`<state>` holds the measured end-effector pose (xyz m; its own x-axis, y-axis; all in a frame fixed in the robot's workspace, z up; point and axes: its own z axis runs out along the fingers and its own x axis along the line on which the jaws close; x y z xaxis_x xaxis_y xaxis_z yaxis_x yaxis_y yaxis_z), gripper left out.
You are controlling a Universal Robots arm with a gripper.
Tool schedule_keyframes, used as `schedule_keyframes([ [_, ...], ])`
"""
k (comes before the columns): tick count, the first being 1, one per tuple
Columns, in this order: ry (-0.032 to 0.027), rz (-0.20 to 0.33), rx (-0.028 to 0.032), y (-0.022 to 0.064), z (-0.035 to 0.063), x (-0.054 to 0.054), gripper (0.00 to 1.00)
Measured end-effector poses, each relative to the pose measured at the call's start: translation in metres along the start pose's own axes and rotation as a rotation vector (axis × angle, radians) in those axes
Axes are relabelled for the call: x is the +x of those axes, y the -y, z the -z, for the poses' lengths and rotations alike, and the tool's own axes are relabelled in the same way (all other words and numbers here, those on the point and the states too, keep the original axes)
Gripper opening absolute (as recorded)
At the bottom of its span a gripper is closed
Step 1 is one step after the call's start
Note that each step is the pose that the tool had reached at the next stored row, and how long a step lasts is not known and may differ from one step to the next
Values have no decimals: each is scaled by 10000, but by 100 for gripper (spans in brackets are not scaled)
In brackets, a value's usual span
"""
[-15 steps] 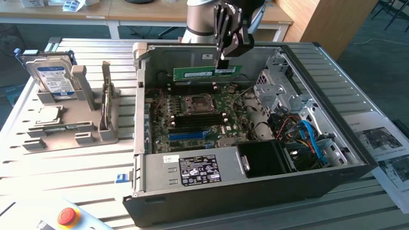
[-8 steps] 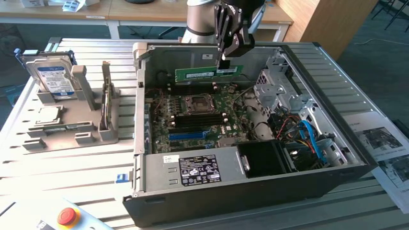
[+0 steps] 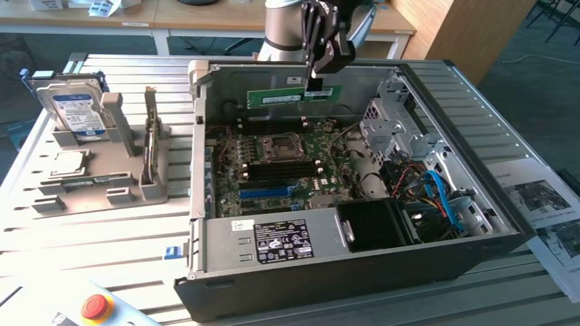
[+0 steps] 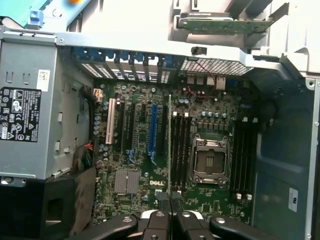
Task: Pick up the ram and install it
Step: 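Pick up the ram and move it above insertion slot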
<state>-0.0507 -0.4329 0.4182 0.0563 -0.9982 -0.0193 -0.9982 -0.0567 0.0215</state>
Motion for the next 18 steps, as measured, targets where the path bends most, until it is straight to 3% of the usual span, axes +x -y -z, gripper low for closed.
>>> schedule_keyframes([
  [7, 14, -633, 13, 3, -16, -42, 11],
  [14, 15, -699, 12, 6, -19, -44, 11],
  [18, 16, -789, -19, 13, -22, -42, 11],
])
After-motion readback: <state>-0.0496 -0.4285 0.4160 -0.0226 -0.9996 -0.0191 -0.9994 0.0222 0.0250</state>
